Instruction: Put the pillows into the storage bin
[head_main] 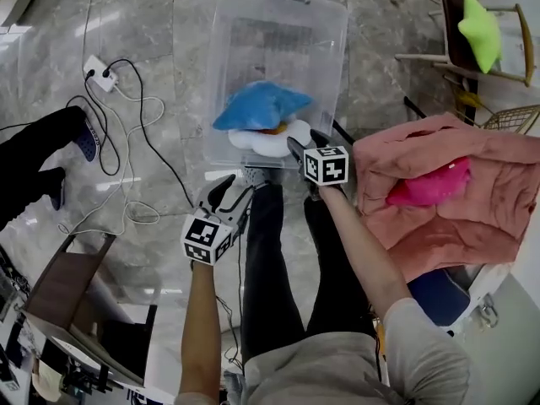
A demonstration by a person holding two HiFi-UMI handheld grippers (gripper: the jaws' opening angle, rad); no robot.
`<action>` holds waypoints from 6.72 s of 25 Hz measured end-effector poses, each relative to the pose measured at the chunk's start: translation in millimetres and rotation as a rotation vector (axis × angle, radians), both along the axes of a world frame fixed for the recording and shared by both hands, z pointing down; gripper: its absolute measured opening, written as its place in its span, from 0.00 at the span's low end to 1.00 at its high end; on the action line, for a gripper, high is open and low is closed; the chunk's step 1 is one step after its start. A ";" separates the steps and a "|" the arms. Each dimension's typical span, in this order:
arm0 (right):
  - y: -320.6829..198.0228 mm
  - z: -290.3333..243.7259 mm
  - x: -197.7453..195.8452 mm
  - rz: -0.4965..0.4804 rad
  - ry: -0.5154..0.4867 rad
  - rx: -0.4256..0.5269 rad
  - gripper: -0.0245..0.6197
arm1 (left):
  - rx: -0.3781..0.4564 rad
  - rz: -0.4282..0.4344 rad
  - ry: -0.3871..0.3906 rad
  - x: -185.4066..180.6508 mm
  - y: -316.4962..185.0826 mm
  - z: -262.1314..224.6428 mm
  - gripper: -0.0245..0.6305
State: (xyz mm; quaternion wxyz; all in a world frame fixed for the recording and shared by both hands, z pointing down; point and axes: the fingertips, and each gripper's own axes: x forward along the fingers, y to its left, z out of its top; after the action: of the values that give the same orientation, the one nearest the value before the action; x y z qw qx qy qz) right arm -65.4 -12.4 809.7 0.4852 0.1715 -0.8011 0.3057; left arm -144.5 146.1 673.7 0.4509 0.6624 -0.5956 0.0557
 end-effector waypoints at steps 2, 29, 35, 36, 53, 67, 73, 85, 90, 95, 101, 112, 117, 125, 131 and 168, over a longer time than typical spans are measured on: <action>-0.3 -17.0 18.4 -0.001 -0.032 0.017 0.49 | 0.020 0.046 -0.005 14.5 -19.4 -4.9 0.33; -172.9 -144.1 522.8 0.426 -0.015 0.344 0.46 | 0.113 0.664 -0.054 436.2 -253.7 -27.9 0.33; -272.2 -160.1 523.1 0.367 -0.047 0.390 0.53 | 0.074 0.566 -0.075 460.5 -284.8 -15.2 0.33; -282.7 -158.4 515.8 0.338 -0.055 0.380 0.55 | 0.071 0.555 -0.075 464.6 -289.0 -13.2 0.33; -297.9 -114.0 472.5 0.037 0.040 0.359 0.61 | -0.003 0.459 -0.075 461.6 -298.2 10.9 0.34; -251.0 -235.6 485.6 0.060 -0.066 0.548 0.53 | 0.155 0.614 0.045 490.8 -284.1 -32.8 0.37; -253.0 -298.4 441.5 0.010 -0.062 0.636 0.53 | 0.222 0.556 0.057 456.4 -289.6 -83.1 0.33; -220.5 -420.9 294.3 -0.097 -0.165 0.708 0.53 | 0.300 0.433 -0.053 318.5 -257.3 -201.4 0.33; -192.7 -447.2 188.1 -0.212 -0.252 0.683 0.53 | 0.325 0.259 -0.101 224.7 -223.0 -228.9 0.33; -144.0 -447.8 84.0 -0.330 -0.298 0.628 0.53 | 0.293 0.128 -0.129 136.5 -166.0 -236.2 0.33; -83.2 -423.3 -25.0 -0.419 -0.325 0.453 0.53 | 0.246 -0.009 -0.199 34.9 -92.6 -238.2 0.33; -15.4 -386.3 -112.1 -0.529 -0.223 0.086 0.50 | 0.200 -0.169 -0.259 -48.7 -11.3 -244.4 0.33; -25.1 -370.7 -131.5 -0.514 -0.190 -0.019 0.50 | 0.150 -0.287 -0.232 -67.0 -12.0 -245.3 0.34; -82.3 -314.7 -153.6 -0.439 -0.128 -0.012 0.50 | 0.053 -0.551 -0.226 -78.5 -1.4 -251.6 0.34; -129.9 -237.2 -158.9 -0.351 -0.023 0.038 0.50 | 0.012 -0.662 -0.207 -55.0 -11.5 -254.7 0.34; -124.1 26.0 -105.5 -0.227 0.219 0.075 0.55 | -0.056 -0.620 -0.086 22.8 21.9 -128.6 0.33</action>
State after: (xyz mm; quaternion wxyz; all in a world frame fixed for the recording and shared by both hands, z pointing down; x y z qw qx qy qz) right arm -170.9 -136.5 835.7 0.5943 0.1303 -0.7685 0.1982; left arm -121.7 168.0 545.1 0.4388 0.4338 -0.7859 -0.0401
